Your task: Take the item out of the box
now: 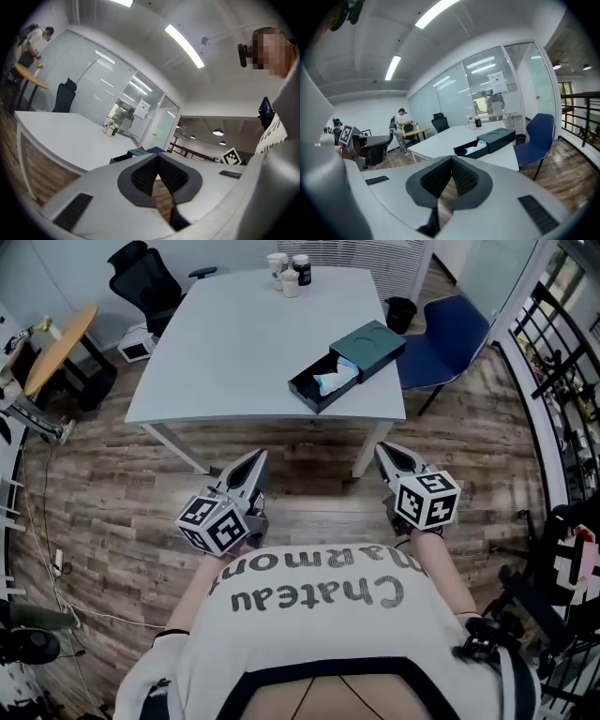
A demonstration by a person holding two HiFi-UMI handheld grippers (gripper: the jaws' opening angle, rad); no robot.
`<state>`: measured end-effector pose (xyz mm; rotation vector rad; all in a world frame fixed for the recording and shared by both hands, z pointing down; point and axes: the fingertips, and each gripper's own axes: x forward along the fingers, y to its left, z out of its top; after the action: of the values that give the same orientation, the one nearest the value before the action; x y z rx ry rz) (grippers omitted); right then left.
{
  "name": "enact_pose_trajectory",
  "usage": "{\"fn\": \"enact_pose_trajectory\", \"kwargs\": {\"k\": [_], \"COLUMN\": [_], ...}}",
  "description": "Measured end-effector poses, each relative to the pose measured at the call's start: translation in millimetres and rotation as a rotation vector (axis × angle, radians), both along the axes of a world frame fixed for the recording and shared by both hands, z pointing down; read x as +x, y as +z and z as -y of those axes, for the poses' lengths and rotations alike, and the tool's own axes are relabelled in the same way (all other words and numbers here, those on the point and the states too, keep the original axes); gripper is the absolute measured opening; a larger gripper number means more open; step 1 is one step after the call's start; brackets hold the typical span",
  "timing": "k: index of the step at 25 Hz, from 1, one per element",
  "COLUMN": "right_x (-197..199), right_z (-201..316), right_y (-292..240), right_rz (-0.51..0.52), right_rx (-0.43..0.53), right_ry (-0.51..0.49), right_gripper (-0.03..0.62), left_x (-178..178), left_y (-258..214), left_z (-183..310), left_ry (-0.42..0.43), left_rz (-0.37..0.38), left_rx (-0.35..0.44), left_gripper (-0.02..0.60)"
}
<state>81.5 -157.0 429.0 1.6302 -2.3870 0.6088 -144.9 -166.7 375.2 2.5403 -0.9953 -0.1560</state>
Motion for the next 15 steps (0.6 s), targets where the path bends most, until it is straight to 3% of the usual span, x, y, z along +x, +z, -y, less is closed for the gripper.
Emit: {"fn": "enact_pose_trajectory", "kwargs": {"k": [10, 15], "right_x": [-13.3, -19.5], "right_z": [28.3, 34.1], "right_y": [1.3, 8.3], "right_rz": [-0.022, -0.048], "right_rx": [0.008, -0.017], "right_ry": [0.055, 0.045], "right_gripper": [0.000, 0.000], "left_x": [-10.2, -13.6], "left_y": [9.6, 25.6], "left_z": [35.0, 42.4], "left_ry": [0.073, 0.065], "left_rz": [-0.016, -0.040], "left_rx": [-0.007, -0.059], "left_gripper": [0.012, 0.012]}}
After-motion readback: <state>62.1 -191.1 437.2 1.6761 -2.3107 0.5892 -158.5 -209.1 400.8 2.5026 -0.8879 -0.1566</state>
